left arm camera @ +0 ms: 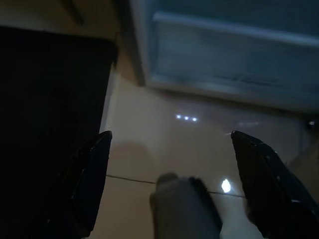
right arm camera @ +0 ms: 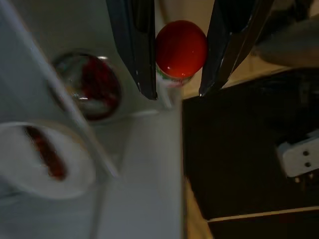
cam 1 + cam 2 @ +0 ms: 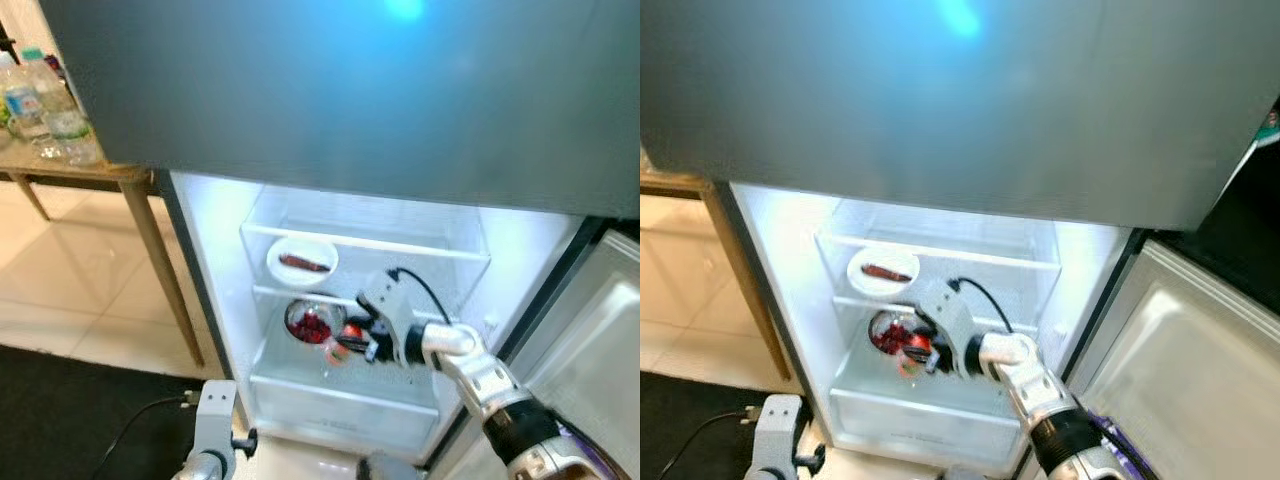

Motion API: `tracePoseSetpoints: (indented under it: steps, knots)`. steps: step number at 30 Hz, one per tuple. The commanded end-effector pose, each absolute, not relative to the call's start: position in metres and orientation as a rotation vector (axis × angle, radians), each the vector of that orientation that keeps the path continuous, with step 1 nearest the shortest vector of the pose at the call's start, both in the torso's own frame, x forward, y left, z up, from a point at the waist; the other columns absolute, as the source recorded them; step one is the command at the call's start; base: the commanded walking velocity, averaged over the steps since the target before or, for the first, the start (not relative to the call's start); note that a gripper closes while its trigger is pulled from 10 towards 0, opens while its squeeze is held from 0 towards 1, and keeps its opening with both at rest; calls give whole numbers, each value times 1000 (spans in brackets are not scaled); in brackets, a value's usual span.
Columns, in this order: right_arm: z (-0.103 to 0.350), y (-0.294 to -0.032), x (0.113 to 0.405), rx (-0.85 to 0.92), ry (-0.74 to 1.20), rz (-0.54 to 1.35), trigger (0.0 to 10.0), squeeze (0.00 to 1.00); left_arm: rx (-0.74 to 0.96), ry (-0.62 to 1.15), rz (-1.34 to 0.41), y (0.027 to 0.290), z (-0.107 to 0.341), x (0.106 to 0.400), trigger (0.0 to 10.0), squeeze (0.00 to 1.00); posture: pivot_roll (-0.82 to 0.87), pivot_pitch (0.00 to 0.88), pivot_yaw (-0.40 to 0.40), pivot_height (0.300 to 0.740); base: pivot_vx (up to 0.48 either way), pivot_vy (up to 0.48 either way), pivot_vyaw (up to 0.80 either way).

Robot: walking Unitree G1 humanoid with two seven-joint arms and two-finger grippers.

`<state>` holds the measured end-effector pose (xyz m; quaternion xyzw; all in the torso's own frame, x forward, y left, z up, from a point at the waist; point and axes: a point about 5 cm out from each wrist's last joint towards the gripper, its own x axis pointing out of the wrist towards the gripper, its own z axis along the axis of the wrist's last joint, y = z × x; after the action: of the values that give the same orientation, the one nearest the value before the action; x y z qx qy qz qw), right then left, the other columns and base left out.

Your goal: Restocking fridge

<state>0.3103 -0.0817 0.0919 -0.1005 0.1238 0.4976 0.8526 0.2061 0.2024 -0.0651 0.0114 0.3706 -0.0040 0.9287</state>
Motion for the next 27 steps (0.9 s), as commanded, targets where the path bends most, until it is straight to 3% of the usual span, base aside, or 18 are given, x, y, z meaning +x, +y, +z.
tracePoseSetpoints:
  steps: [1,9,17,21,27]
  knots:
    - [102,-82,312,-180,211,1053,10000,0,31,744,-14,203,-64,207,10000,0,-95,0,-4,605,0,0,0]
    - [144,-75,310,-127,35,1135,10000,0,27,734,-25,199,-65,205,10000,0,-96,0,-5,605,0,0,0]
    - [159,-70,310,-56,-1,1131,10000,0,25,727,-29,197,-65,206,10000,0,-98,0,-9,605,0,0,0]
    - [165,-64,327,41,22,938,10000,0,25,726,-30,196,-65,206,10000,0,-98,0,-9,605,0,0,0]
    - [174,-55,349,-19,0,743,10000,0,26,725,-38,194,-65,206,10000,0,-97,0,-8,605,0,0,0]
